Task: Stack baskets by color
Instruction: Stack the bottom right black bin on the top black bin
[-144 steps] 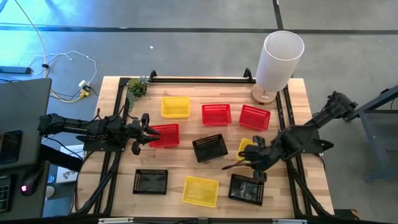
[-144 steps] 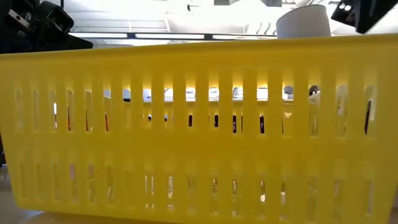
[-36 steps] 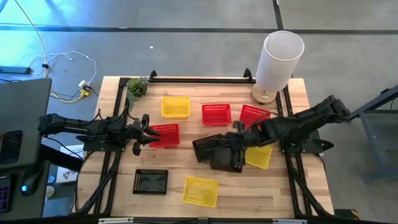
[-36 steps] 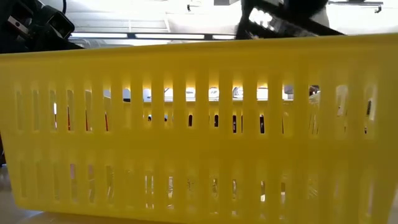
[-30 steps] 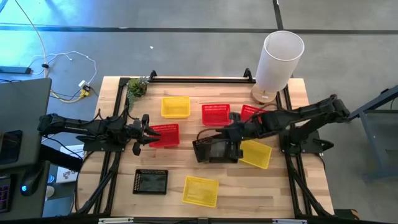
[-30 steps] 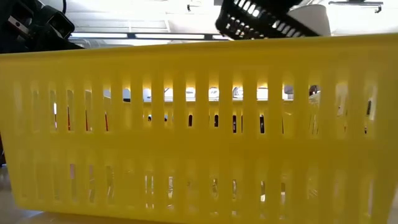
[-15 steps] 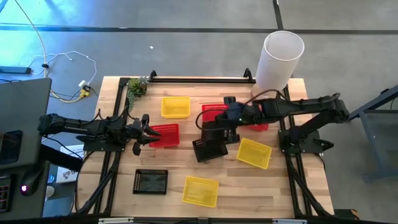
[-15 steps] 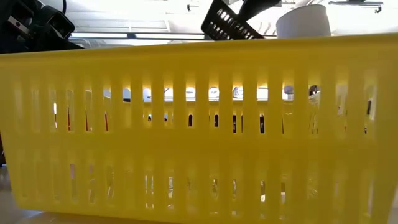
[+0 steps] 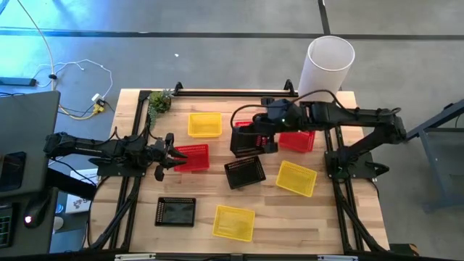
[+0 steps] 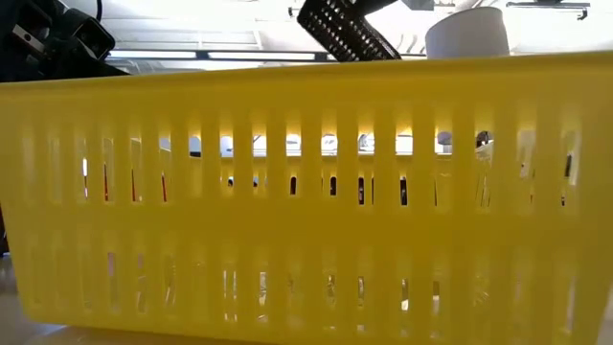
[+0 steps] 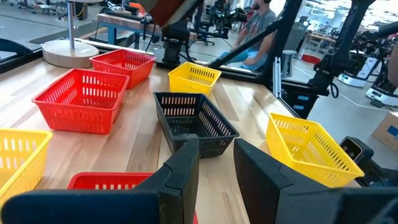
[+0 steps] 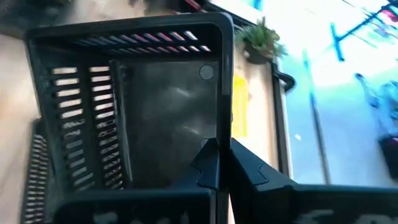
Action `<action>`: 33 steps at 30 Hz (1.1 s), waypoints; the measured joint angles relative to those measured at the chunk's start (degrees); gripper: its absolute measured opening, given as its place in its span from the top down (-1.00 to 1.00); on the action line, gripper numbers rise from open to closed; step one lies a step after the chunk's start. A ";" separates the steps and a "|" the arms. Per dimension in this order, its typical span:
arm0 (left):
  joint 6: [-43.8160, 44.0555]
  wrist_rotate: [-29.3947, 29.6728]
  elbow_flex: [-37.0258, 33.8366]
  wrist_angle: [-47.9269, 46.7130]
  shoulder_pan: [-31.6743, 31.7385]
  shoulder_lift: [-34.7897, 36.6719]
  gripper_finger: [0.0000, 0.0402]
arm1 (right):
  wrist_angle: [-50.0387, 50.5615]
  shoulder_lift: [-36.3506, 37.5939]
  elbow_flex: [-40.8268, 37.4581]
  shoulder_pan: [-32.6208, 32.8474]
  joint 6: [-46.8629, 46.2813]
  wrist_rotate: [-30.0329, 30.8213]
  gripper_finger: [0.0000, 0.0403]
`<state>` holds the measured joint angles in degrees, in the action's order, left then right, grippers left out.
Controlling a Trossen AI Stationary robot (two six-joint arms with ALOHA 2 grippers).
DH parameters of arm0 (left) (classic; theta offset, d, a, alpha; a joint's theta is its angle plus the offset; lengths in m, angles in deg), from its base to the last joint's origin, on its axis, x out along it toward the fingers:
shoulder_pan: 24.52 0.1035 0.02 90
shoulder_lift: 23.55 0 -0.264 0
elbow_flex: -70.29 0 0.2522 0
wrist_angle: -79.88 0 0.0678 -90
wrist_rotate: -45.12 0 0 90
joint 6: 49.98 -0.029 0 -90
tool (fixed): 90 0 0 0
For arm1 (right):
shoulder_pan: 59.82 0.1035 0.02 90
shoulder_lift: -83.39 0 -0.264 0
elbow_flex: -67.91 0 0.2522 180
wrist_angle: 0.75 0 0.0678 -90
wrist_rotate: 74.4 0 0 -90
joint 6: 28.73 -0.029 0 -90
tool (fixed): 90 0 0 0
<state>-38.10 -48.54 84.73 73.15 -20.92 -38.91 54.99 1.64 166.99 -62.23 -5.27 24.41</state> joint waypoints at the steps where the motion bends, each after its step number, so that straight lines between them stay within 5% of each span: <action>1: 0.00 0.00 0.02 0.00 0.01 0.00 0.55 | 0.06 -0.22 0.30 -0.53 0.54 -2.09 1.00; 20: 0.04 0.02 0.01 -0.37 0.00 0.00 0.55 | 8.77 -11.58 5.73 -1.62 -0.48 -13.79 1.00; 33: 0.00 0.00 0.02 -1.55 -0.01 0.00 0.55 | 9.40 -20.77 5.74 0.23 -0.90 -16.51 1.00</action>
<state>-38.09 -48.54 84.74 71.60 -20.93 -38.91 64.39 -19.13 172.73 -62.00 -6.17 7.89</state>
